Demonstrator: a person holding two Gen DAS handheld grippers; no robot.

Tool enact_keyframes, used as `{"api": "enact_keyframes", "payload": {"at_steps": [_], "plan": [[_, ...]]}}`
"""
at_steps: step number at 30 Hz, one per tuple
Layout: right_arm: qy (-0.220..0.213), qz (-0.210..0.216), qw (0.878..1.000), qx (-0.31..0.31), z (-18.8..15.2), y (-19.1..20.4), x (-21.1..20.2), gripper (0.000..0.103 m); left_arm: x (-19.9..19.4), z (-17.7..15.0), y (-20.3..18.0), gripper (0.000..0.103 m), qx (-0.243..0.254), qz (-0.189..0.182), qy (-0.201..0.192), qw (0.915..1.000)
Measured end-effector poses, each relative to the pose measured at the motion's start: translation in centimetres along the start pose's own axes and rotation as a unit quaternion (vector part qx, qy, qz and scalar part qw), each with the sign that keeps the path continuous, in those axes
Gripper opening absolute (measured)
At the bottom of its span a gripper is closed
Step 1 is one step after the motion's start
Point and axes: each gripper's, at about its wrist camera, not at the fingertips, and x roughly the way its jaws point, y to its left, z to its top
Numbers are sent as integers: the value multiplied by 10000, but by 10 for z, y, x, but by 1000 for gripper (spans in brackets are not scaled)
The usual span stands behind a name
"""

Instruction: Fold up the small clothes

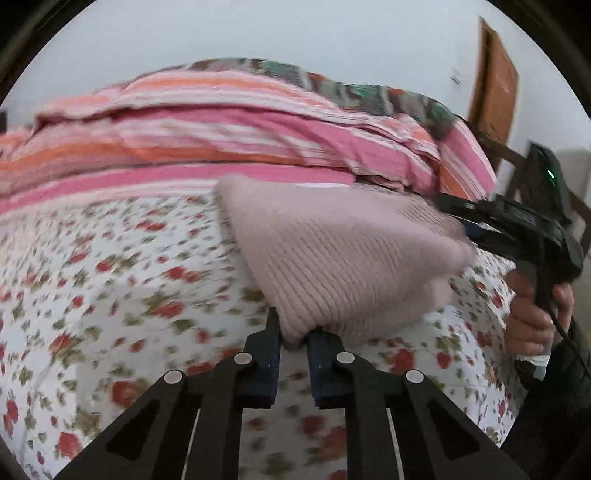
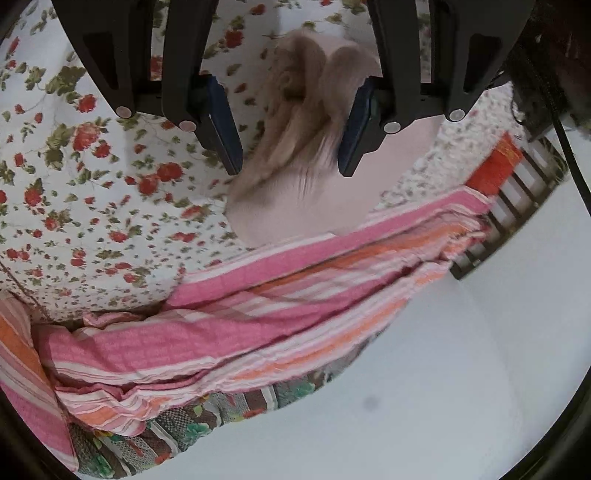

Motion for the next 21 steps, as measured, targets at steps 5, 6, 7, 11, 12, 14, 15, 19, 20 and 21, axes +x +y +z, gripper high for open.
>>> {"api": "enact_keyframes", "payload": {"at_steps": [5, 6, 7, 11, 12, 14, 15, 19, 20, 21], "plan": [[114, 30, 9999, -81, -2, 7, 6, 53, 2, -7, 14, 19, -310, -439, 287, 9981], [129, 26, 9999, -99, -3, 8, 7, 53, -6, -5, 14, 19, -237, -492, 179, 9983], [135, 22, 9998, -112, -3, 10, 8, 52, -12, -5, 14, 20, -227, -567, 61, 9981], [118, 101, 9997, -193, -4, 18, 7, 52, -32, -1, 12, 61, -228, -736, -565, 9954], [121, 102, 9996, -219, -5, 20, 9, 52, -33, 0, 9, 61, -155, -734, -644, 9951], [205, 40, 9995, -256, -7, 25, 18, 47, -29, 5, 3, 61, -124, -741, -644, 9951], [289, -12, 9992, -268, -9, 27, 24, 40, -27, 7, 0, 61, -132, -733, -644, 9951], [110, 193, 9974, -681, -16, 39, 19, 13, -18, 13, -3, 61, -191, -676, -609, 9957], [-102, 411, 9958, -816, -16, 41, 7, 12, -19, 14, -2, 61, -230, -706, -631, 9952], [-137, 501, 9947, -889, -14, 40, 2, 12, -19, 15, -2, 61, -260, -739, -653, 9948]]}}
